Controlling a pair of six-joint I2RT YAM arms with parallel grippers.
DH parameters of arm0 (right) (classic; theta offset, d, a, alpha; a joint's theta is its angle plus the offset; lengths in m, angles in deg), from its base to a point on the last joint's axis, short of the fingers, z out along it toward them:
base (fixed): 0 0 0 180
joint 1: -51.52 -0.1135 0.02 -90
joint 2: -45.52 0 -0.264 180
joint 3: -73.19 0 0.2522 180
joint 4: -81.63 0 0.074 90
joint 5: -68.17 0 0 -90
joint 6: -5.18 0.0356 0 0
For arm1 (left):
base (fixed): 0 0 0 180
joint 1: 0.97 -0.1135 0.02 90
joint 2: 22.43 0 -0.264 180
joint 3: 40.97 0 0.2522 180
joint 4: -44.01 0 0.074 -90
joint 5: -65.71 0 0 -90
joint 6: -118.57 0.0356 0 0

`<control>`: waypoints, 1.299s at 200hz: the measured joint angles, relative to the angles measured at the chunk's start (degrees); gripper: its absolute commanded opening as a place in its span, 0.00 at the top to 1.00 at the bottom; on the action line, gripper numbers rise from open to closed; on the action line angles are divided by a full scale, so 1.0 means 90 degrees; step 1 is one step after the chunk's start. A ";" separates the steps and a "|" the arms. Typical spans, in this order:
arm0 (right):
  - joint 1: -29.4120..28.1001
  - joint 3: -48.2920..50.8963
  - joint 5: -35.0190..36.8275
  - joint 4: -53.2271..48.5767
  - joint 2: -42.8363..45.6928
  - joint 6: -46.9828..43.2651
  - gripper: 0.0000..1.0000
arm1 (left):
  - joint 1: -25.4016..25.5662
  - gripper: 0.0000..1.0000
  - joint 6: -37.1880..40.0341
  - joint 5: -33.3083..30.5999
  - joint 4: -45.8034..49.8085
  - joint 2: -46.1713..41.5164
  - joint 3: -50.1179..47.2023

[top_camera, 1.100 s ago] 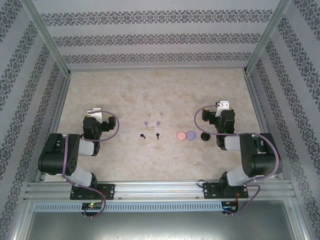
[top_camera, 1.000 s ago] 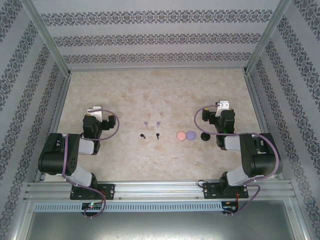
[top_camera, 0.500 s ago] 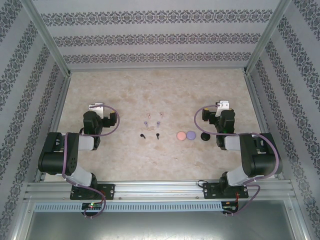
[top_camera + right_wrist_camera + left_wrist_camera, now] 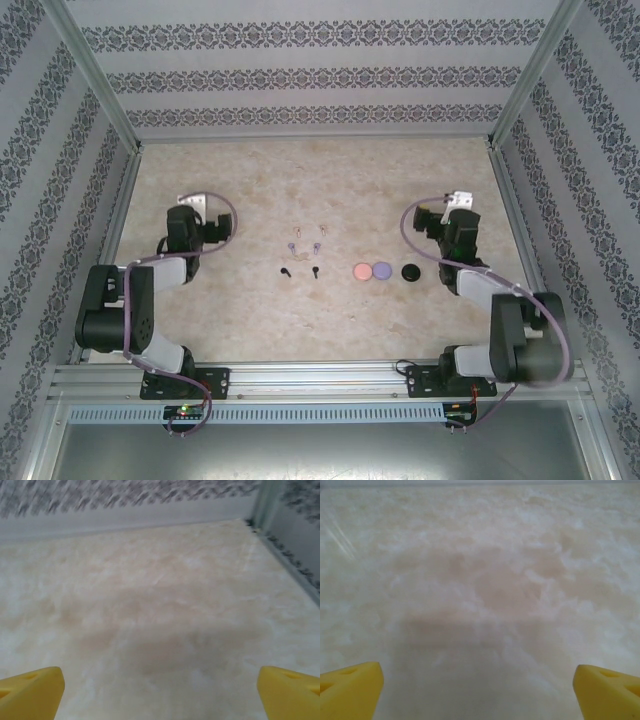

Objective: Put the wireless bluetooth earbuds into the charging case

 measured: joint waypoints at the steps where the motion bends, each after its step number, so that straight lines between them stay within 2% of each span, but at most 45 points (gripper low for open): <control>1: 0.0002 -0.0027 0.0022 -0.0049 0.0024 0.0032 0.02 | 0.0000 0.01 -0.0002 -0.0005 0.0044 -0.0002 0.0036; 27: 0.0034 -0.1042 0.0211 -0.1812 0.0809 0.0959 0.02 | 0.0000 0.01 -0.0117 0.0041 0.1251 -0.0221 0.1054; 67: 0.0063 -0.1756 -0.0826 -0.3951 0.1642 0.1673 0.03 | 0.0044 0.01 -0.0901 0.0525 0.2839 -0.0780 0.1826; 86: -0.0036 -0.2254 -0.1107 -0.5234 0.1540 0.1972 0.08 | 0.0046 0.00 -0.1547 0.0984 0.3424 -0.0886 0.2103; 110: -0.0253 -0.2878 -0.1270 -0.6693 0.1127 0.2283 0.09 | 0.0141 0.00 -0.2280 0.1622 0.3852 -0.0901 0.2246; 137: -0.0532 -0.3079 -0.1365 -0.7890 0.0330 0.2341 0.10 | 0.0508 0.00 -0.2832 0.1887 0.4233 -0.0918 0.2251; 167: -0.0828 -0.2824 -0.1365 -0.8388 -0.0476 0.2455 0.15 | 0.1110 0.00 -0.3099 0.1821 0.4687 -0.0940 0.2373; 208: -0.1141 -0.2710 -0.1326 -0.8522 -0.1020 0.2589 0.24 | 0.1739 0.00 -0.3152 0.1673 0.5066 -0.0930 0.2713; 260: -0.1224 -0.2888 -0.1112 -0.8546 -0.1736 0.2594 0.25 | 0.2249 0.00 -0.3123 0.1506 0.5170 -0.0784 0.2934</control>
